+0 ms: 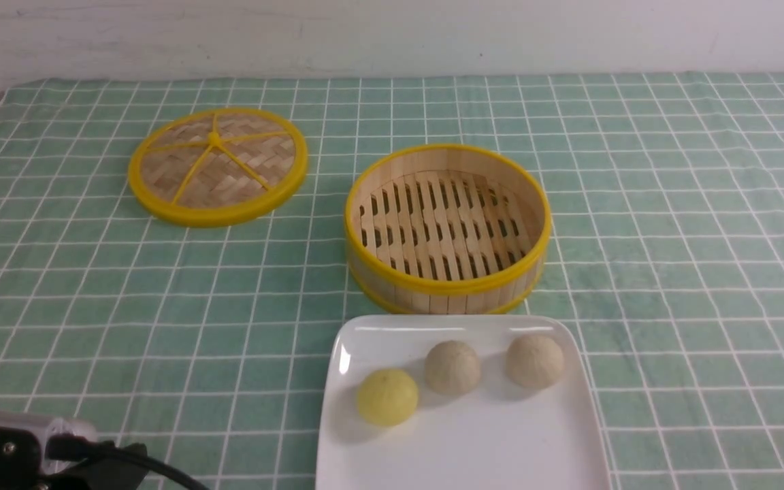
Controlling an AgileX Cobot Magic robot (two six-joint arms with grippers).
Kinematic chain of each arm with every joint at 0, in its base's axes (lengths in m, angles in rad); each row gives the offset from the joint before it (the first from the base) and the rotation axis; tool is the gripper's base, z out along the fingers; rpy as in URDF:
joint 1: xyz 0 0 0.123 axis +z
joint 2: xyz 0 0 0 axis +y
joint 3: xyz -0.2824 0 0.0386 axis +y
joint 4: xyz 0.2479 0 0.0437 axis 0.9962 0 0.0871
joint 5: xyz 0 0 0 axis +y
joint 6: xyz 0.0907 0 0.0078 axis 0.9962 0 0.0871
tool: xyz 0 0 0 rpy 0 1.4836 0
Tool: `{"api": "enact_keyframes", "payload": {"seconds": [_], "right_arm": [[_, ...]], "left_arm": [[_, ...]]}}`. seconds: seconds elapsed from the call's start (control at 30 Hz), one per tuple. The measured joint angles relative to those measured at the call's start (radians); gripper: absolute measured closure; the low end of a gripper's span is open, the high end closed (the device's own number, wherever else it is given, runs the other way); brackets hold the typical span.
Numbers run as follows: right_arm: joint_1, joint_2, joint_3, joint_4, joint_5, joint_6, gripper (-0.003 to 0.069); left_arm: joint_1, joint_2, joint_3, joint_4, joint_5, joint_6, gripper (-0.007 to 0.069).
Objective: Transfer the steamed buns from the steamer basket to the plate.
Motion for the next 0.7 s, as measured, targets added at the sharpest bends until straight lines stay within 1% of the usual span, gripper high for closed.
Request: {"api": "enact_keyframes", "payload": {"seconds": [0.1, 0.2, 0.23, 0.3, 0.37, 0.47, 0.5, 0.57, 0.63, 0.7], "right_arm": [[0.000, 0.000, 0.042, -0.012, 0.058, -0.008, 0.0415], [0.000, -0.008, 0.042, -0.026, 0.124, -0.010, 0.0415], [0.000, -0.008, 0.042, -0.026, 0.124, -0.010, 0.0415], [0.000, -0.018, 0.042, -0.035, 0.182, -0.012, 0.0415], [0.010, -0.029, 0.042, -0.035, 0.199, -0.015, 0.0415], [0.068, -0.058, 0.041, -0.033, 0.206, -0.011, 0.0415], [0.074, -0.060, 0.041, -0.032, 0.207, -0.010, 0.0415], [0.149, -0.086, 0.040, -0.029, 0.214, 0.002, 0.0415], [0.196, -0.097, 0.039, -0.029, 0.218, 0.002, 0.0415], [0.215, -0.100, 0.039, -0.029, 0.218, 0.002, 0.0415]], "left_arm": [[0.000, 0.000, 0.000, 0.000, 0.000, 0.000, 0.0389], [0.000, 0.000, 0.000, 0.001, 0.000, 0.000, 0.0386], [0.000, 0.000, 0.000, 0.001, 0.000, 0.000, 0.0386], [0.000, 0.000, 0.000, 0.001, 0.000, 0.000, 0.0386], [0.000, 0.000, 0.000, 0.001, 0.000, 0.000, 0.0386], [0.000, 0.000, 0.000, 0.001, 0.000, 0.000, 0.0386], [0.000, 0.000, 0.000, 0.001, 0.000, 0.000, 0.0386], [0.000, 0.000, 0.000, 0.001, 0.000, 0.000, 0.0386], [0.000, 0.000, 0.000, 0.001, 0.000, 0.000, 0.0386], [0.000, 0.000, 0.000, 0.001, 0.000, 0.000, 0.0386]]}}
